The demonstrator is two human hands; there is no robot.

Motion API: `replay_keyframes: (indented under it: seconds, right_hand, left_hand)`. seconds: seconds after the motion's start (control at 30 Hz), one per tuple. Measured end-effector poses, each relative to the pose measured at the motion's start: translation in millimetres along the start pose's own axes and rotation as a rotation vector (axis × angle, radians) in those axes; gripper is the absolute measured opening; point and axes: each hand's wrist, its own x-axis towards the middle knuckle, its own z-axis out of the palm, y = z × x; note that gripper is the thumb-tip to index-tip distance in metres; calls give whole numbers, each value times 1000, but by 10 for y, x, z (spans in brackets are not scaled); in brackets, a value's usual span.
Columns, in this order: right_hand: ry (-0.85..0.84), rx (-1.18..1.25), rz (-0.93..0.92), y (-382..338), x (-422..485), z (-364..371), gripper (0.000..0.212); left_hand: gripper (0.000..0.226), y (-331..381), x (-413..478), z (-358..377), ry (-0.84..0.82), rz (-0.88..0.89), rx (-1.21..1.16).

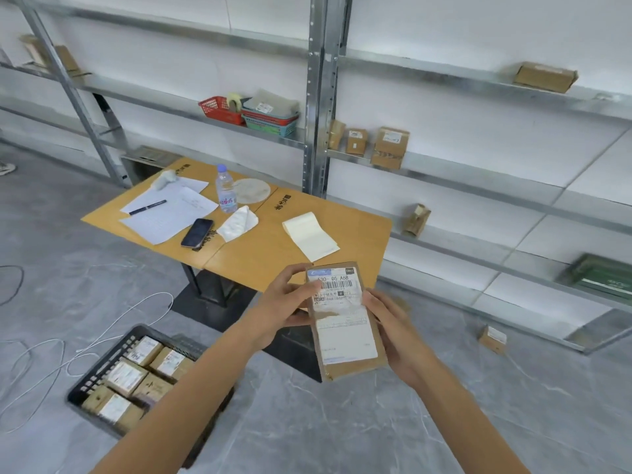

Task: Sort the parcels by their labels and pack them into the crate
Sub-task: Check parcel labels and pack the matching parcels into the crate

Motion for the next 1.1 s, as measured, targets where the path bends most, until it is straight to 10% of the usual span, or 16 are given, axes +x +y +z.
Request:
replay_keyframes:
  seconds: [0.37, 1.1]
  right_hand:
    - [-44, 40, 71, 600, 87, 2146, 50]
    - [160, -39, 184, 1285, 1453, 3705, 29]
  left_hand:
    - [31, -146, -568, -2545, 231, 28, -168]
    - [42, -269, 276, -4708, 40, -309, 651]
